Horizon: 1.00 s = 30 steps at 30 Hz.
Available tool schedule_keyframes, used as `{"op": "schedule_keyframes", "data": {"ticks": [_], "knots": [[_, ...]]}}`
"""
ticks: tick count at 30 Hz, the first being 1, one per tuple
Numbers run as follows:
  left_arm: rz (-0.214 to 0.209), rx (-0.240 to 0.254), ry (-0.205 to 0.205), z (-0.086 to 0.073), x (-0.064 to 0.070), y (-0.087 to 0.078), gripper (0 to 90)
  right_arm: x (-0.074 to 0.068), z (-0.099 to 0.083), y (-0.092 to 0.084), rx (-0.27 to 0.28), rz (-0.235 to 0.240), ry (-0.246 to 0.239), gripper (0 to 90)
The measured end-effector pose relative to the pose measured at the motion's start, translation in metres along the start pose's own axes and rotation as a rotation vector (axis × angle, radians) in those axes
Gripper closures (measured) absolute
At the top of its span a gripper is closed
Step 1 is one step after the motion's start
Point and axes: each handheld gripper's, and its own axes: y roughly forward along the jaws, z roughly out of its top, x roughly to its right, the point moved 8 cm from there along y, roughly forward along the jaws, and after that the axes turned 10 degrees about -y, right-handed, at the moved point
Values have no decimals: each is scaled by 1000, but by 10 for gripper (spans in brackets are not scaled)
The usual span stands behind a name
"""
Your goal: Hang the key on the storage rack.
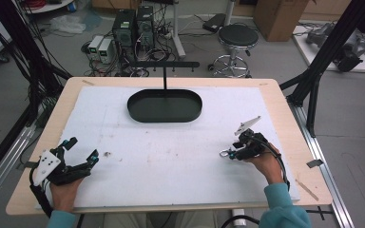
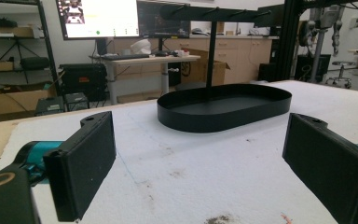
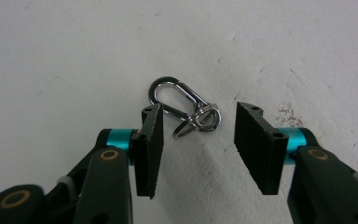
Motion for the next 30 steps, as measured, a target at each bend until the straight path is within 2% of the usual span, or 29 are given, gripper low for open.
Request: {"op": "schedule_keyframes", "data": {"ticks": [5, 6, 8, 22, 30], "knots": [[-1, -1, 1, 0, 0, 0, 98, 0, -1, 1, -4, 9, 9, 590], [0, 1, 1, 0, 0, 0, 99, 0, -1, 0, -8, 8, 5, 631], [0, -1, 0, 0, 0, 0, 99, -1, 0, 0, -5, 15, 6, 654], [0, 1, 0, 0, 0, 0, 99, -1, -1, 0, -14, 14, -2, 765], [-1, -1, 1, 0, 0, 0, 99, 0, -2, 0, -19, 21, 10, 835]]}}
